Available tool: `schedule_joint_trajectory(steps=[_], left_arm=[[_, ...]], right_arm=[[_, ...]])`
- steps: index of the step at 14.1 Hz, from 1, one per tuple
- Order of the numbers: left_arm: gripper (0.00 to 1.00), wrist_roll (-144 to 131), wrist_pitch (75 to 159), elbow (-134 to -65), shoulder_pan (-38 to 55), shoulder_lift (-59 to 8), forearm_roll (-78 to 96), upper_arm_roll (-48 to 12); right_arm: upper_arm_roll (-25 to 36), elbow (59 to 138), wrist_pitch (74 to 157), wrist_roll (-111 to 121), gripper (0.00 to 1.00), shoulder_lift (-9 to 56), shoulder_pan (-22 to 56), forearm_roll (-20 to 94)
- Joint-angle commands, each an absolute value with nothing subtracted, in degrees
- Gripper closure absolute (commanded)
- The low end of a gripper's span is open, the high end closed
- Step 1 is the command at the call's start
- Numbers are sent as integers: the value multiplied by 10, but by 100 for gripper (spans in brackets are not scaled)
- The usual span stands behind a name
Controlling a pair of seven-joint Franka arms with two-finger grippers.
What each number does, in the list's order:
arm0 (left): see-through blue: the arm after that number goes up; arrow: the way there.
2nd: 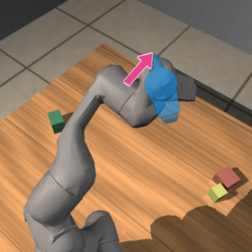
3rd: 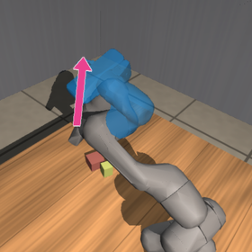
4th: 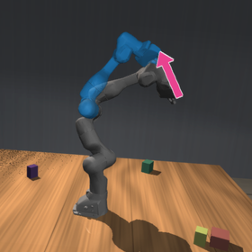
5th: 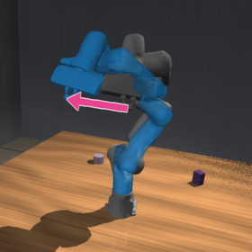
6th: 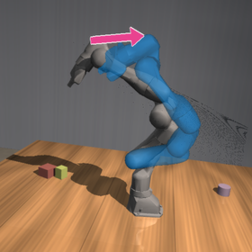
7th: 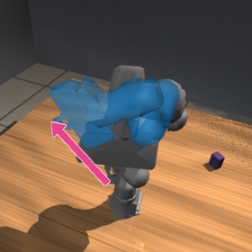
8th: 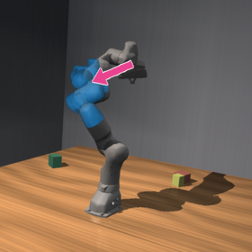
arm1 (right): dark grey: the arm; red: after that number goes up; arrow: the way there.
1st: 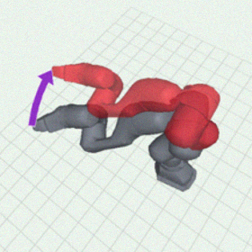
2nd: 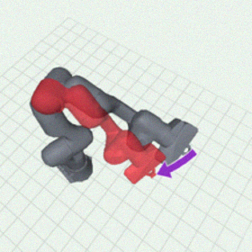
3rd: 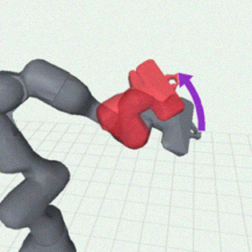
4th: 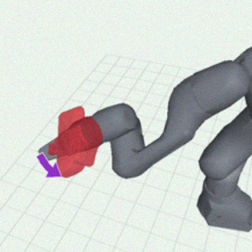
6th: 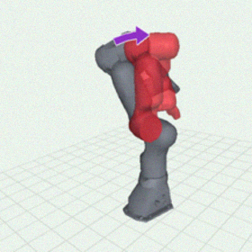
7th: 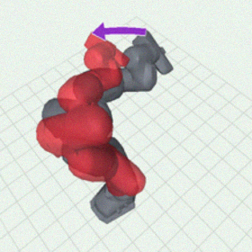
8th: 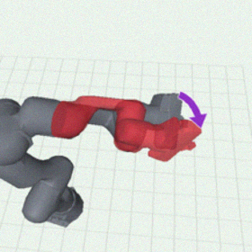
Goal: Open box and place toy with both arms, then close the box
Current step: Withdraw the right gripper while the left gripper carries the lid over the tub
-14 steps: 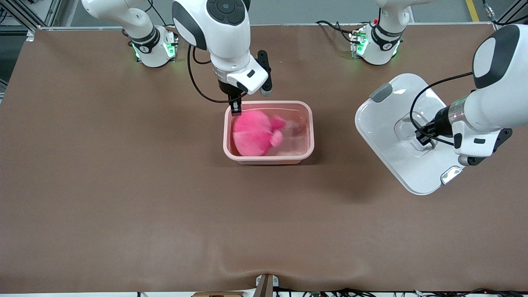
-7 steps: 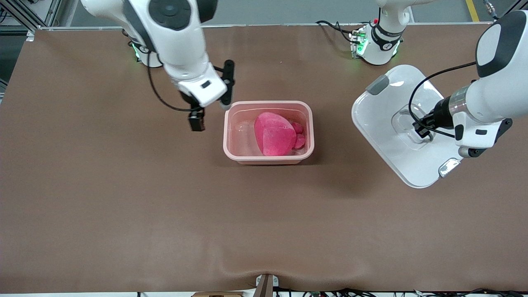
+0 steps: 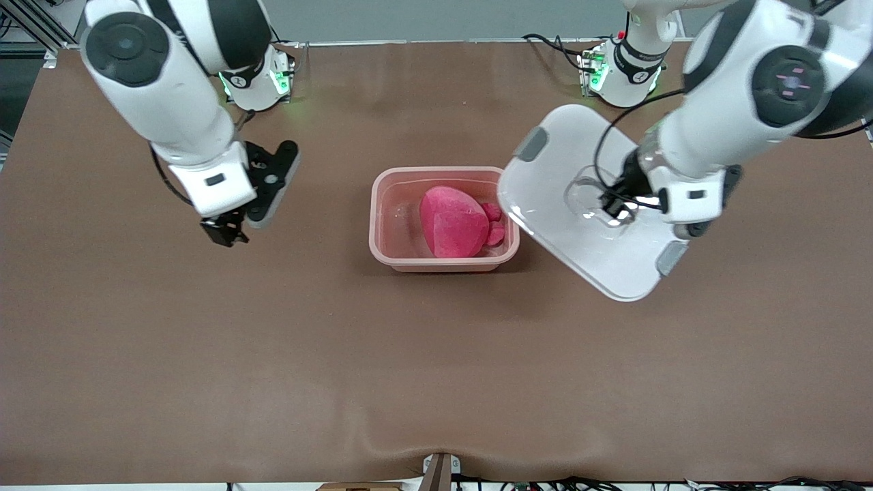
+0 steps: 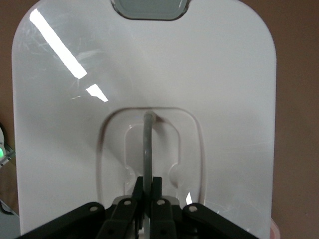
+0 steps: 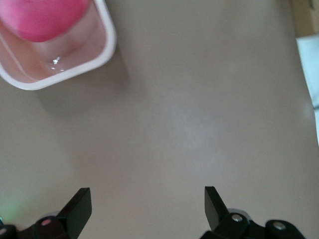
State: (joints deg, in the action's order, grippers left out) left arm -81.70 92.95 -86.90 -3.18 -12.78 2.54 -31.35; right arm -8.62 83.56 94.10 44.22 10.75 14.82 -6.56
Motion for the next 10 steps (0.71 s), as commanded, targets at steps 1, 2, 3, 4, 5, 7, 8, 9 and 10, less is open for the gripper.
schedule_joint_trajectory(steps=[1, 2, 3, 4, 5, 7, 8, 9, 10], left_arm=[[100, -910, 972, -871, 9, -146, 25, -313], [100, -944, 984, -871, 26, -151, 14, -314], [100, -979, 993, -871, 43, -156, -2, -314], [100, -1011, 1001, -871, 59, -163, -13, -314], [100, -1045, 1011, -871, 74, -170, -20, -314], [100, -1100, 1025, -871, 97, -182, -36, -313], [100, -1115, 1028, -869, 104, -188, -44, -314], [100, -1137, 1034, -869, 110, -189, -53, -314], [100, -1156, 1037, -869, 112, -191, -56, -314]], right_arm=[[-97, 850, 933, 399, 0, 68, 87, -39], [-96, 863, 933, 396, 0, 55, 64, -21], [-96, 874, 933, 389, 0, 43, 40, -10], [-91, 875, 934, 385, 0, 40, 21, -4], [-71, 875, 934, 385, 0, 39, 16, -1], [-34, 877, 933, 346, 0, 29, 11, 2], [-20, 885, 923, 287, 0, 26, -7, 10], [-18, 890, 909, 233, 0, 21, -25, 20], [-17, 892, 906, 195, 0, 21, -37, 21]])
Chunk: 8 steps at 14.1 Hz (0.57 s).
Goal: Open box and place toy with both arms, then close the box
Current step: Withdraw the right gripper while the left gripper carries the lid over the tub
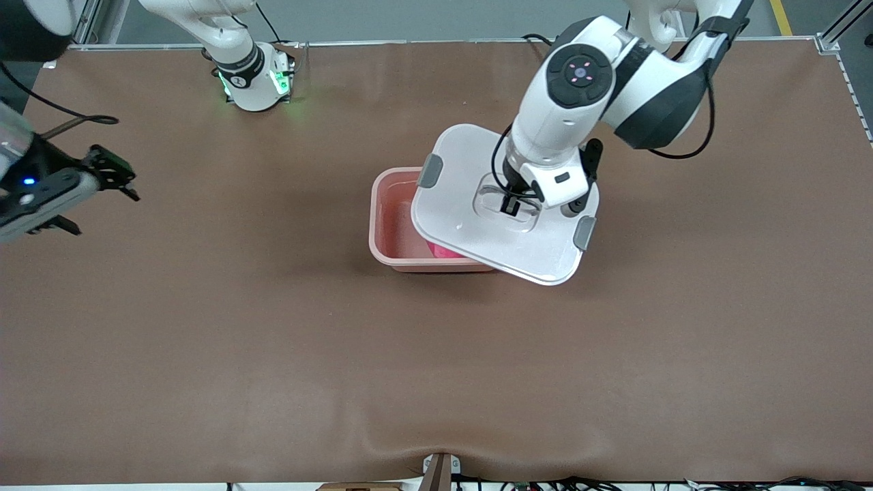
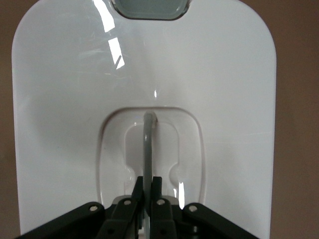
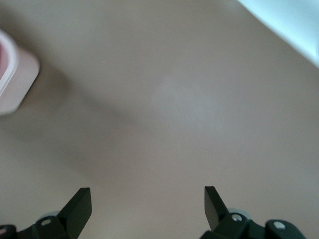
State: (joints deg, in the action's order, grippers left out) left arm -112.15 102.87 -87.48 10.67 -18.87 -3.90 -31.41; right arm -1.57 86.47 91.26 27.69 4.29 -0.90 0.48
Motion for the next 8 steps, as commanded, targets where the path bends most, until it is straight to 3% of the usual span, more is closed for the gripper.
schedule_joint_trajectory(steps=[1, 4, 8], left_arm=[[100, -1177, 1040, -869, 124, -191, -58, -313], [100, -1212, 1040, -868, 133, -201, -85, -314], [100, -1241, 1040, -868, 149, -212, -98, -314]], right_arm=[[-2, 896, 906, 172, 0, 21, -37, 21], [43, 923, 910, 116, 0, 12, -33, 22], [55, 920, 904, 28, 0, 13, -39, 21]])
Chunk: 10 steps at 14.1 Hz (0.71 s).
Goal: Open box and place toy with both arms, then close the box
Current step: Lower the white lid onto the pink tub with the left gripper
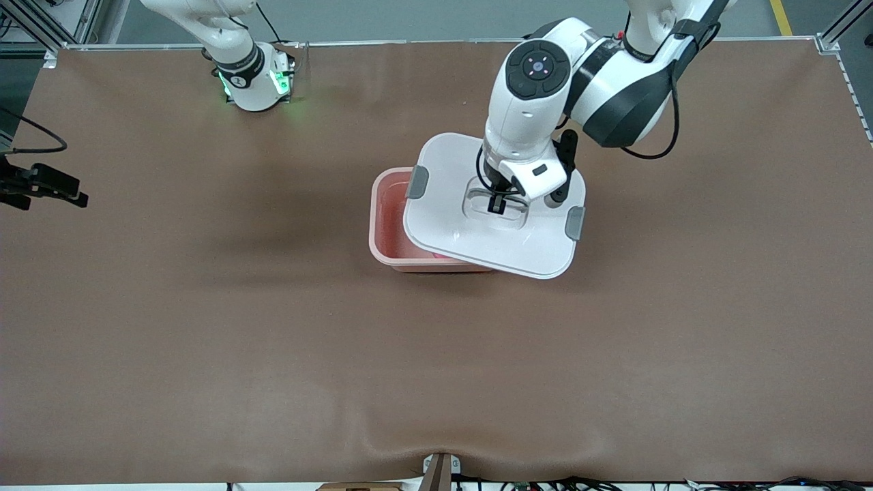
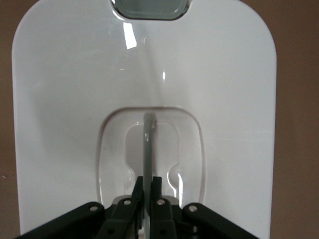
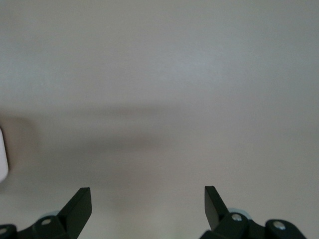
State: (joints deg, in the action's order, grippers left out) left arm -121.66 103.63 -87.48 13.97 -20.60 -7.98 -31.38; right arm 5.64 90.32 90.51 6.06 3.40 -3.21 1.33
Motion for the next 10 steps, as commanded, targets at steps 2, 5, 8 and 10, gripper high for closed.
schedule_joint_trajectory(steps=[2, 5, 8, 10], left_arm=[[100, -1275, 1044, -868, 160, -214, -98, -314], [100, -1315, 1050, -872, 177, -220, -98, -313], [100, -1389, 1078, -901, 206, -230, -157, -314], [100, -1429, 1097, -906, 213, -231, -176, -314]], right_arm=[[55, 912, 904, 33, 0, 13, -39, 19], [56, 912, 904, 33, 0, 13, -36, 12], [56, 912, 904, 33, 0, 13, -36, 12], [55, 910, 905, 33, 0, 14, -35, 12]])
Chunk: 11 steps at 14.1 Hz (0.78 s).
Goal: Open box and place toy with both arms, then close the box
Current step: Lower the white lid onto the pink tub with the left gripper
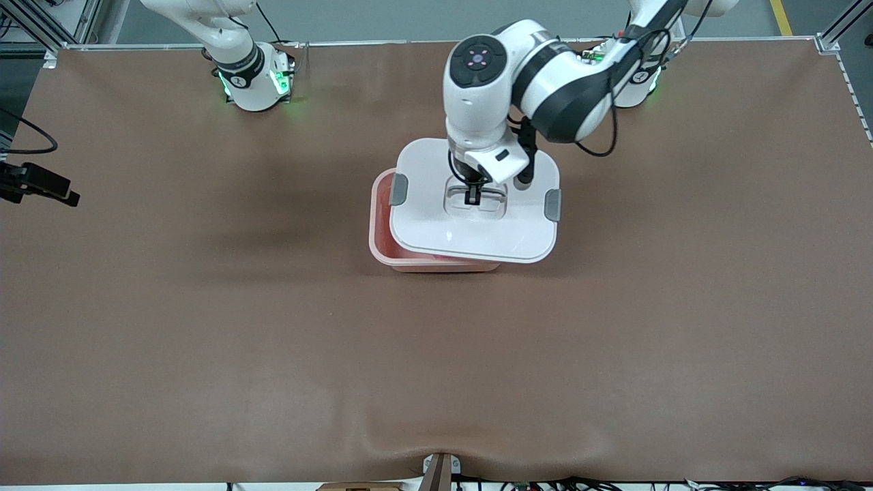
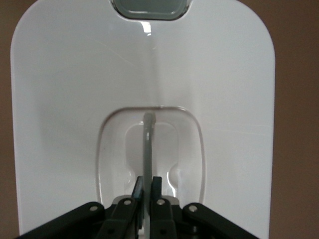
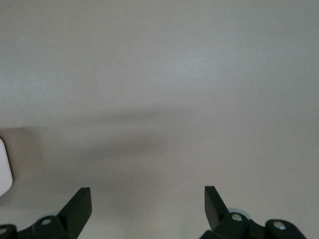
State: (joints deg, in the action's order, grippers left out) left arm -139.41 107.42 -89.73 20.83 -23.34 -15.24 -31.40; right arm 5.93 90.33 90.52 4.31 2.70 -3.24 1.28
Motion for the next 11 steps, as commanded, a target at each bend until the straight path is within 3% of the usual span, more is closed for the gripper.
schedule_joint_trajectory(steps=[1, 11], left_arm=[[100, -1445, 1113, -908, 213, -232, -176, -314], [100, -1571, 1150, -906, 275, -289, -274, -311]], right_arm=[[55, 908, 906, 33, 0, 14, -33, 12], [54, 905, 901, 33, 0, 15, -33, 12]])
